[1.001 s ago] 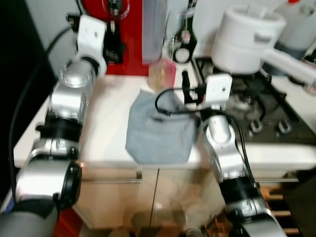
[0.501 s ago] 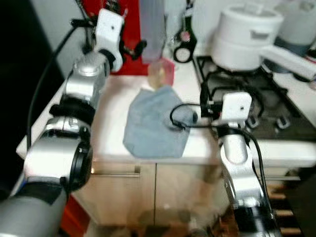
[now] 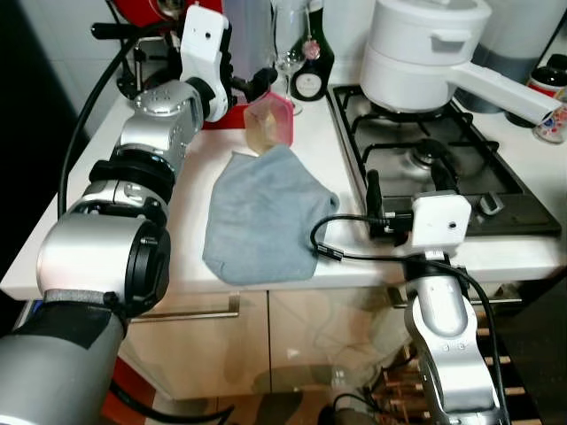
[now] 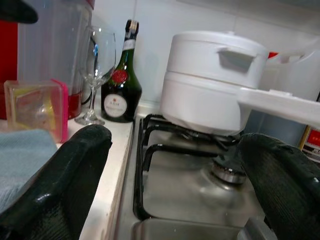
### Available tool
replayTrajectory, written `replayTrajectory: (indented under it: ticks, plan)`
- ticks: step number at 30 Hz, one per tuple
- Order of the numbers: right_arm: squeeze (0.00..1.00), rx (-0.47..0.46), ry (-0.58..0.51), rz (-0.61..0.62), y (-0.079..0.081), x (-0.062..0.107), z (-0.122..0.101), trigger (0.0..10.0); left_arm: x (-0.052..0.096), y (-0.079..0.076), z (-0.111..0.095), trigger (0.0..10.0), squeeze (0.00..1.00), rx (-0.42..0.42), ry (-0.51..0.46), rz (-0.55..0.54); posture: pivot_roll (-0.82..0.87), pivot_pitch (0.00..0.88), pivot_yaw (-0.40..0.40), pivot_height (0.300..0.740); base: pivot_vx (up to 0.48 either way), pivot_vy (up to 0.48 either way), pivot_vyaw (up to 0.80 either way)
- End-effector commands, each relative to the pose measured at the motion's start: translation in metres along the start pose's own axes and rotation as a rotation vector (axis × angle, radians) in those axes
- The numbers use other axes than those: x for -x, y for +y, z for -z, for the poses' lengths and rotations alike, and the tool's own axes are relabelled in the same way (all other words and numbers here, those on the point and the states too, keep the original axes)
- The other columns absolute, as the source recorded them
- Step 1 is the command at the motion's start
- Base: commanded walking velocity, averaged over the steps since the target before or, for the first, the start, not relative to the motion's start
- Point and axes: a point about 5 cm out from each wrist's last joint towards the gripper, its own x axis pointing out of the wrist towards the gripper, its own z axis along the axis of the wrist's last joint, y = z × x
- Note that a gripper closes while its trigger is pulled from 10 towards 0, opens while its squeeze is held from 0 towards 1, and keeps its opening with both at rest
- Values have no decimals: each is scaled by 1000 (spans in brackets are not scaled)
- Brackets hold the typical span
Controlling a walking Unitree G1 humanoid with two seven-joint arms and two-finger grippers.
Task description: Restocking fridge
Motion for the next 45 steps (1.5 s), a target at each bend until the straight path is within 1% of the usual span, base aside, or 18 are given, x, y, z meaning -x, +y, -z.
replayTrajectory:
  ticks: [1,7,8,10,11,16,20,23,25,31,35,41,42,43,44,45]
  plan:
    - [0,6,-4,-11,1,2,-5,10000,2,5,-7,10000,0,-5,-7,-10,-259,0,59,740,0,0,0]
    - [0,4,17,-17,1,9,-6,10000,2,6,-3,10000,0,-22,39,2,-268,9,65,740,0,0,0]
    - [0,1,28,-17,1,11,-5,10000,2,4,2,10000,0,-37,70,15,-268,12,67,740,0,0,0]
    - [0,-2,36,-17,2,12,-5,10000,2,3,5,10000,0,-51,90,28,-267,15,69,740,0,0,0]
    - [0,-4,42,-18,2,13,-5,10000,1,1,9,10000,0,-75,111,40,-267,18,70,740,0,0,0]
    - [0,-8,51,-23,4,15,-6,10000,1,-1,15,10000,0,-107,148,34,-268,23,74,740,0,0,0]
    - [0,-10,63,-25,5,16,-5,10000,1,-2,23,10000,0,-114,178,13,-271,24,78,740,0,0,0]
    - [0,-11,67,-26,5,17,-5,10000,1,-4,28,10000,0,-108,197,19,-273,24,80,740,0,0,0]
    - [0,-13,71,-26,6,16,-4,10000,2,-6,38,10000,0,-105,232,15,-274,24,82,740,0,0,0]
    - [0,-17,78,-31,7,17,-3,10000,5,-8,57,10000,0,-92,294,10,-278,22,79,740,0,0,0]
    - [0,-17,81,-39,8,17,-3,10000,8,-10,70,10000,0,-117,347,-2,-288,17,76,740,0,0,0]
    - [0,-16,82,-39,8,16,-3,10000,9,-7,71,10000,0,-125,351,-24,-288,17,76,740,0,0,0]
    - [0,-16,83,-39,8,16,-3,10000,9,-7,70,6196,0,-125,344,-31,-300,9,79,740,0,0,0]
    - [0,-16,83,-39,8,16,-3,10000,9,-7,70,6196,0,-125,344,-31,-300,9,79,740,0,0,0]
    - [0,-15,84,-37,8,16,-3,10000,8,-7,69,0,0,-124,329,-38,-304,7,81,740,0,0,0]
    - [0,-14,84,-36,7,16,-3,10000,7,-7,66,0,0,-120,313,-35,-305,6,82,740,0,0,0]
